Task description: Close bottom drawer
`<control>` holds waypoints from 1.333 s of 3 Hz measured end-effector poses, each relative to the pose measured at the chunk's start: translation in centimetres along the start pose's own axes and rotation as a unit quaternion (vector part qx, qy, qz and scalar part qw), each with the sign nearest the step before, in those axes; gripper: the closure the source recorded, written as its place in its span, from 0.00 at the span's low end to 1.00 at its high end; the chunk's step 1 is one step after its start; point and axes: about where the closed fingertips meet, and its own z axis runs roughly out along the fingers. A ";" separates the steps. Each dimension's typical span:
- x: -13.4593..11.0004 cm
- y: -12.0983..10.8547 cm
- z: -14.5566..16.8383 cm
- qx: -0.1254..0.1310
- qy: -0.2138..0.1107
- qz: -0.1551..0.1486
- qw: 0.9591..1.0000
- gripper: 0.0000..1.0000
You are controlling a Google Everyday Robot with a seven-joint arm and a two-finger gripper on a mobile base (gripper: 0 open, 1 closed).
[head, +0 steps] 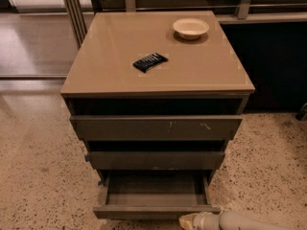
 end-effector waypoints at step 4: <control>0.2 -7.4 3.7 0.035 -0.036 0.024 0.998 1.00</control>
Offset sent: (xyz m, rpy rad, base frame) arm 0.0009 -0.0164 -0.0493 0.0127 0.0187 -0.0359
